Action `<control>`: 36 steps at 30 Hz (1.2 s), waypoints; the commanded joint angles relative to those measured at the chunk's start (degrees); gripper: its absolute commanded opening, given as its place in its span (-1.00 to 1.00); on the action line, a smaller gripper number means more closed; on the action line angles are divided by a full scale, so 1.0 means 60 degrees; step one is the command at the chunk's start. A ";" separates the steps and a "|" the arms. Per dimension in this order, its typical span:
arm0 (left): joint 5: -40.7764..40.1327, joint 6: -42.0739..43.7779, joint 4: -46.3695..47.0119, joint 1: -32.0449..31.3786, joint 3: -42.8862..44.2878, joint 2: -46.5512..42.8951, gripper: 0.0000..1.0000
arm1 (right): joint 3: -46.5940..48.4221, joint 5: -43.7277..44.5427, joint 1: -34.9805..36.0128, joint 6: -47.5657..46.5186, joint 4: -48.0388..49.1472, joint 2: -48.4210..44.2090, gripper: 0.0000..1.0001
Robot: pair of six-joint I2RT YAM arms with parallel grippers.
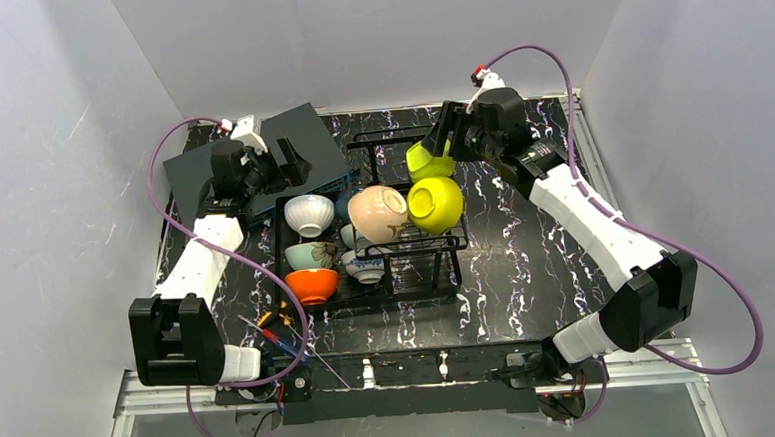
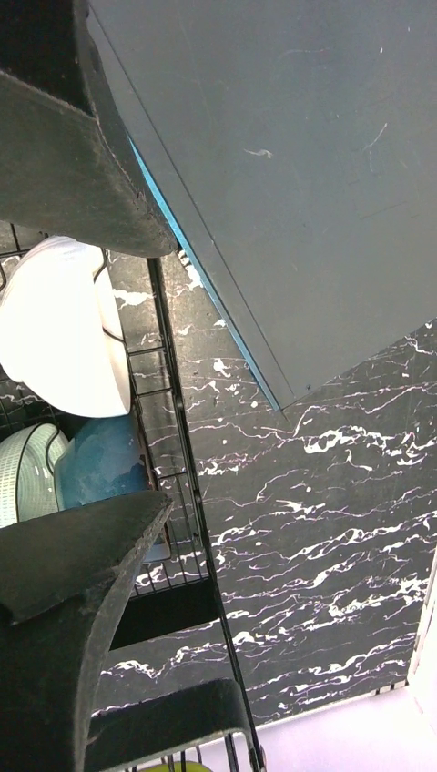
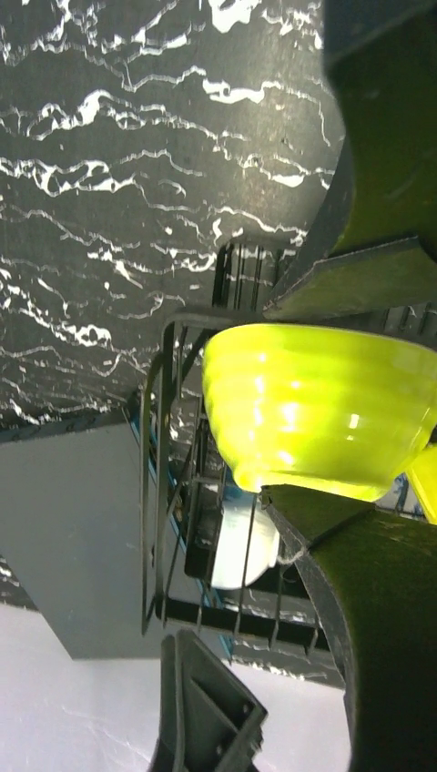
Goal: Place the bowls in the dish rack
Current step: Position the bowl upside down at the center of the board, then reset both arms
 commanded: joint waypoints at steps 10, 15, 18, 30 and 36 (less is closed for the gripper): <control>0.0408 0.0020 0.0196 -0.0004 0.0070 -0.0012 0.95 | -0.0203 0.1036 -0.0102 -0.0316 0.0361 -0.0743 0.81; 0.0440 0.0039 0.0206 -0.0009 0.0056 -0.0052 0.95 | -0.0311 0.0920 -0.0109 -0.0413 0.0466 -0.0755 0.82; 0.0465 0.0057 0.0203 -0.0001 0.0040 -0.0054 0.96 | -0.0398 0.0742 -0.0101 -0.0478 0.0599 -0.0775 0.87; 0.0554 0.0084 0.0232 -0.0009 0.0048 -0.0038 0.96 | -0.0684 0.0522 -0.0106 -0.0629 0.0655 -0.0674 0.97; 0.0522 0.0094 0.0218 -0.0003 0.0040 -0.0081 0.96 | -0.0622 0.0805 -0.0111 -0.0967 0.0453 -0.0623 0.97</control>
